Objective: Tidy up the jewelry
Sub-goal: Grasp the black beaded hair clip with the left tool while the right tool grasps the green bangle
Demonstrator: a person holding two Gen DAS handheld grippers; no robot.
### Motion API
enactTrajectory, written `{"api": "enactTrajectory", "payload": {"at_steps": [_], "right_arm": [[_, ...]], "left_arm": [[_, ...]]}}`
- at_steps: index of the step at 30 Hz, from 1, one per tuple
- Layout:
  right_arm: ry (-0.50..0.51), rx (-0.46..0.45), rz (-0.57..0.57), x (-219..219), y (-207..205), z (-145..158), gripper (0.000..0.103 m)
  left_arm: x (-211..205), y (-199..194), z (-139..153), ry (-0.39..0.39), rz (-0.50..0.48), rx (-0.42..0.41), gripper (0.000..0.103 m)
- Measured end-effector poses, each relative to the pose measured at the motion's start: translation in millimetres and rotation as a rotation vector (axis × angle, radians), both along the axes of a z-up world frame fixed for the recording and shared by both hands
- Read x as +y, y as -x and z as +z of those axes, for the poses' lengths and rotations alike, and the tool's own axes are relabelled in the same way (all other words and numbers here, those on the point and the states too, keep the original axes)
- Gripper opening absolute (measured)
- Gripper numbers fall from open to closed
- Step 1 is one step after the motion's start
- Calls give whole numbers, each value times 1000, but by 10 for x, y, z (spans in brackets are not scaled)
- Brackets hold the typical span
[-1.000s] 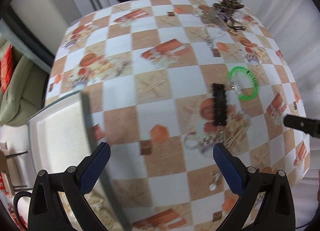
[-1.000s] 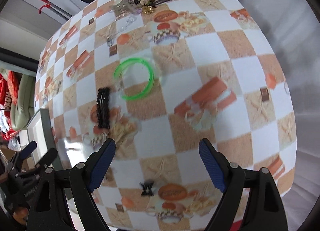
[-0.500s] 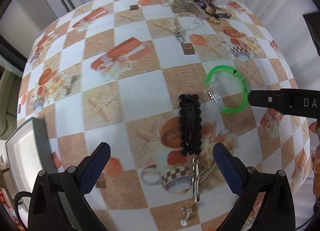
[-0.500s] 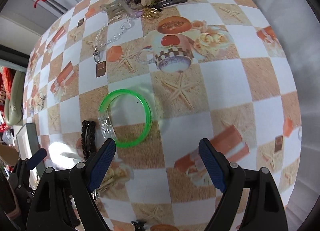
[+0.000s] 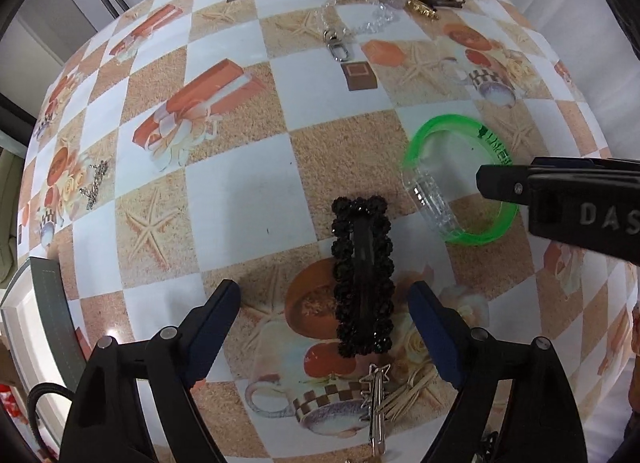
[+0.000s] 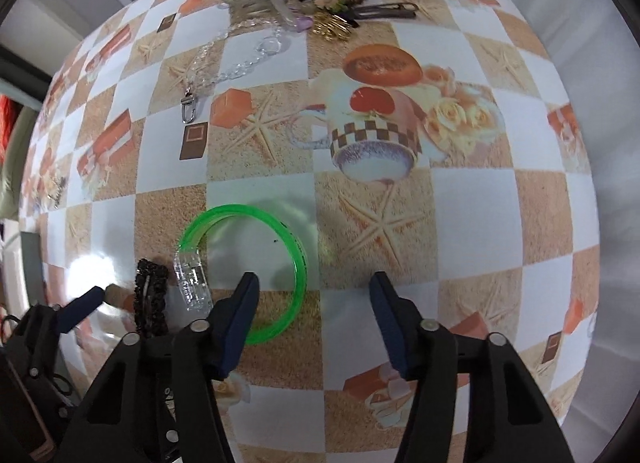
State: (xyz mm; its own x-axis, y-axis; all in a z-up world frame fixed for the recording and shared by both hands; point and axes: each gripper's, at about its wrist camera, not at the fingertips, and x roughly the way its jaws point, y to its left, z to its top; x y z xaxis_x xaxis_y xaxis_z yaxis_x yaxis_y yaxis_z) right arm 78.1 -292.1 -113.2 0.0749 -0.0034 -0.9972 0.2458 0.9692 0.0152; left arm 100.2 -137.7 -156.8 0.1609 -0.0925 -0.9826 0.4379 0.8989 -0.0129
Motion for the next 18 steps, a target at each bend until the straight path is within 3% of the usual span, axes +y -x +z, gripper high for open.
{"api": "enactTrajectory", "payload": {"at_steps": [4, 8, 9, 10, 18], "right_arm": [[67, -2, 30, 74, -9, 2, 39], [66, -10, 48, 178, -30, 22, 7], [63, -12, 40, 176, -23, 28, 7], [55, -17, 28, 164, -12, 34, 6], [-49, -59, -71, -117, 160, 195, 7]], "left_arm": [[-52, 26, 32, 9, -17, -10, 80], [-143, 58, 104, 17, -53, -22, 50], [-167, 52, 113, 19, -58, -21, 36], [-186, 47, 130, 25, -62, -20, 35], [-68, -20, 344, 100, -29, -12, 35]]}}
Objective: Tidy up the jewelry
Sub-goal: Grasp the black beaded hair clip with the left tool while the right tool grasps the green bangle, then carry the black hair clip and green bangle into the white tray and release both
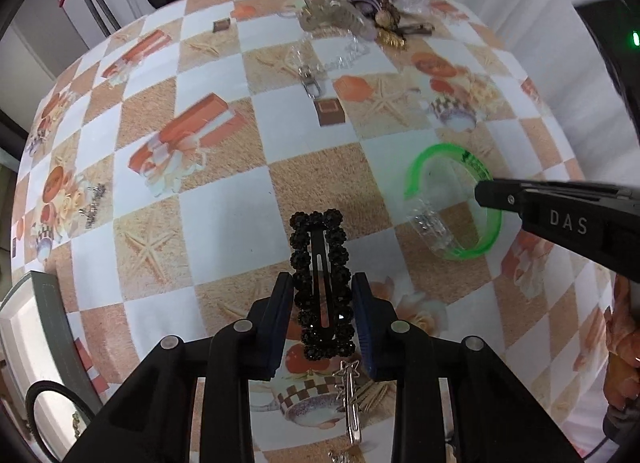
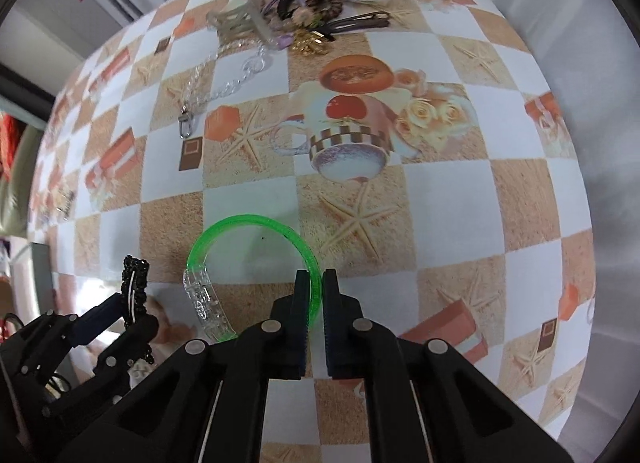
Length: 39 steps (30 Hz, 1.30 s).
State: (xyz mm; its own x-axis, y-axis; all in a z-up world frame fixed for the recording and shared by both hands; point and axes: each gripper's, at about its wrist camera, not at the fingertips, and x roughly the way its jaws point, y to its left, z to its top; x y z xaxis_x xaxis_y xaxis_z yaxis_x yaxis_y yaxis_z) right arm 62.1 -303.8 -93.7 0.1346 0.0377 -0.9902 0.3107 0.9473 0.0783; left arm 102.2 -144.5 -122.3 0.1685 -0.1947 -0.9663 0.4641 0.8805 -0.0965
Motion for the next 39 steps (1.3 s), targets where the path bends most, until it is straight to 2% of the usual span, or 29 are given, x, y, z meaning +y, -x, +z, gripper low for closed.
{"api": "enactTrajectory", "payload": {"at_steps": [7, 20, 27, 39], "right_arm": [[-56, -23, -44, -101, 238, 194, 7], [-104, -27, -36, 199, 567, 413, 7], [-123, -25, 8, 522, 653, 540, 7], [-164, -25, 192, 1560, 558, 709, 7]], "left_arm": [[298, 102, 205, 24, 11, -28, 35], [716, 427, 498, 68, 69, -44, 35], [1127, 614, 624, 76, 126, -54, 35], [2045, 829, 771, 83, 284, -89, 35]]}}
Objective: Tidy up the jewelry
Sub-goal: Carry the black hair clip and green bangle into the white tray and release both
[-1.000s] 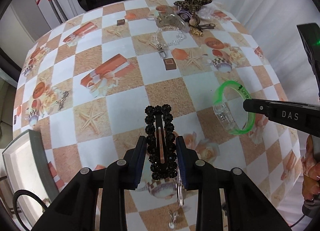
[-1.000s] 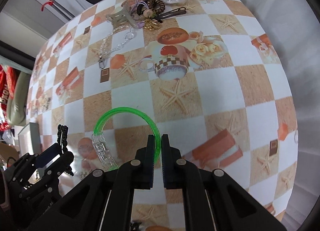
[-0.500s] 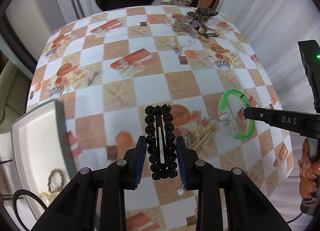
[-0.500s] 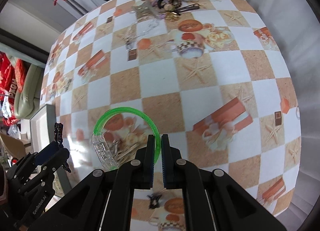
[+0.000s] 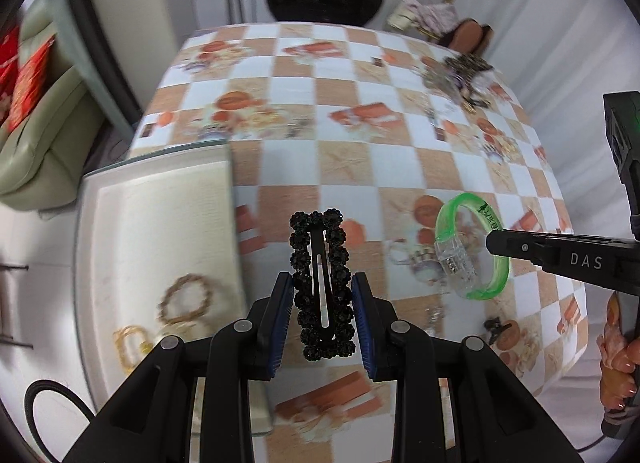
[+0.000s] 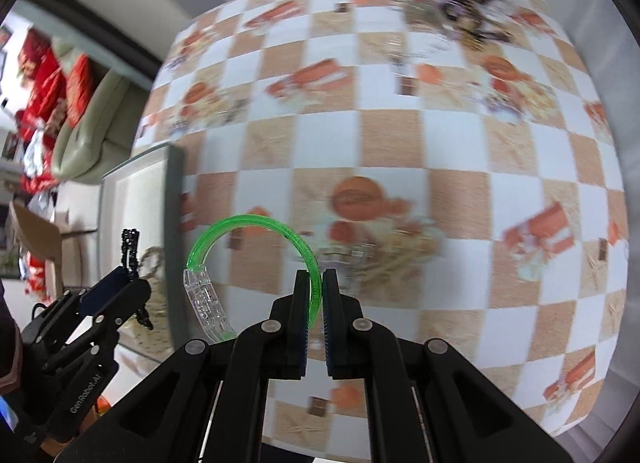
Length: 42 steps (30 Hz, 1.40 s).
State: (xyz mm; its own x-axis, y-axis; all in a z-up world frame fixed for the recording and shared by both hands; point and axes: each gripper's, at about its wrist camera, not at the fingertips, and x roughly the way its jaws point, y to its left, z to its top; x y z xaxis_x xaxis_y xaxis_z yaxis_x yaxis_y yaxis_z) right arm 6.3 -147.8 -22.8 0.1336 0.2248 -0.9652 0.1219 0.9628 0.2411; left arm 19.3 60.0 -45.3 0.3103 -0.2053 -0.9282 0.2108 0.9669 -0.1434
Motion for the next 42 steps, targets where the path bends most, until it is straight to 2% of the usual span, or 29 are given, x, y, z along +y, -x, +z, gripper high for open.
{"api": "enactTrajectory", "payload": {"at_steps": [12, 18, 30, 42], "right_arm": [[-33, -21, 234, 1137, -319, 54, 7], [-38, -20, 315, 1553, -460, 12, 7], [-66, -22, 323, 1964, -930, -92, 7], [-27, 15, 329, 2136, -1221, -461, 7]], "left_arm": [[961, 106, 15, -19, 199, -25, 35], [1333, 134, -38, -34, 278, -24, 35], [1651, -59, -239, -55, 333, -16, 35], [1696, -311, -498, -48, 349, 3, 35]]}}
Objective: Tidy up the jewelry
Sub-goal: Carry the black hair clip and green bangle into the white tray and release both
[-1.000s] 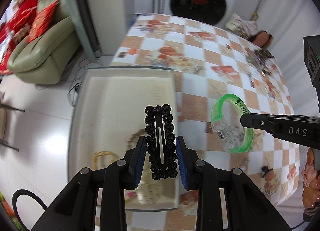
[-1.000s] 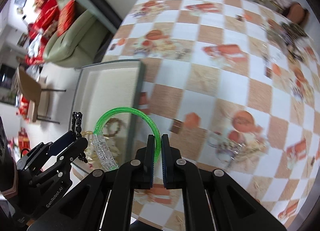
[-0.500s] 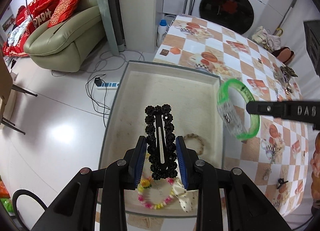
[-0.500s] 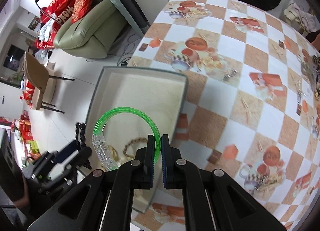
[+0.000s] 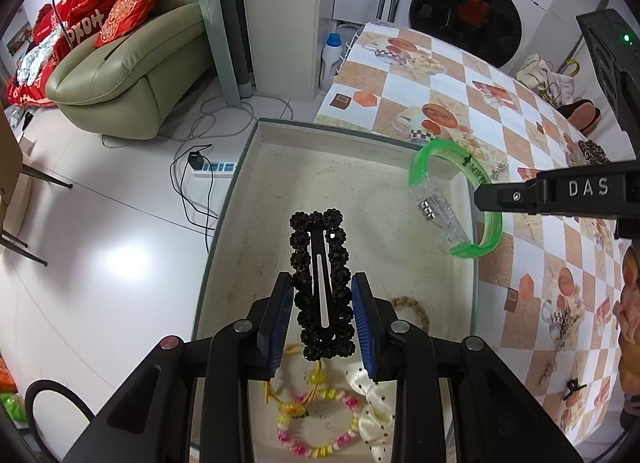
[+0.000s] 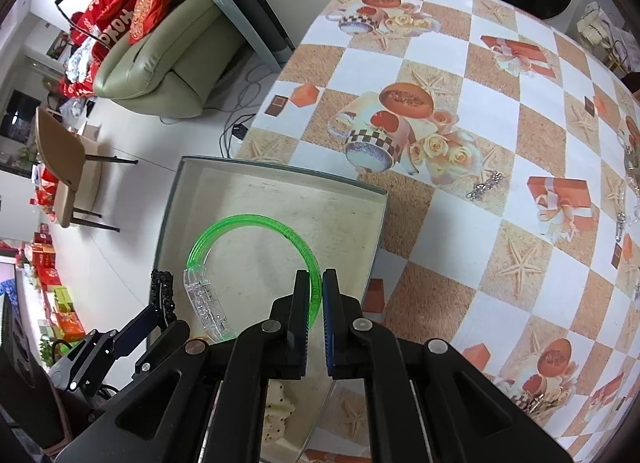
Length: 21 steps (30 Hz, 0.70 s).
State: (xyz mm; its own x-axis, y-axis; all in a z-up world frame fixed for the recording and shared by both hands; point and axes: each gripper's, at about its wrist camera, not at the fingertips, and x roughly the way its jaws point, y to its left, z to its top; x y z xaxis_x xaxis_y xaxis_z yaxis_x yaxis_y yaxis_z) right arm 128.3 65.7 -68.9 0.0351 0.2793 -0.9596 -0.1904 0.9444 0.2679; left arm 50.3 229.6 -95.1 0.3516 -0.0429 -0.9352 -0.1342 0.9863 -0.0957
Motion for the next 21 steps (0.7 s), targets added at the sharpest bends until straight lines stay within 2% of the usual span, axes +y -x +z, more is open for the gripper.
{"api": "enactTrajectory", "payload": {"at_steps": [8, 21], "right_arm": [[27, 25, -5, 49, -88, -290, 7], [104, 36, 13, 173, -150, -646, 7]], "left_arm": [[-10, -121, -246, 3, 4, 35, 35], [-86, -196, -560, -45, -10, 97, 35]]}}
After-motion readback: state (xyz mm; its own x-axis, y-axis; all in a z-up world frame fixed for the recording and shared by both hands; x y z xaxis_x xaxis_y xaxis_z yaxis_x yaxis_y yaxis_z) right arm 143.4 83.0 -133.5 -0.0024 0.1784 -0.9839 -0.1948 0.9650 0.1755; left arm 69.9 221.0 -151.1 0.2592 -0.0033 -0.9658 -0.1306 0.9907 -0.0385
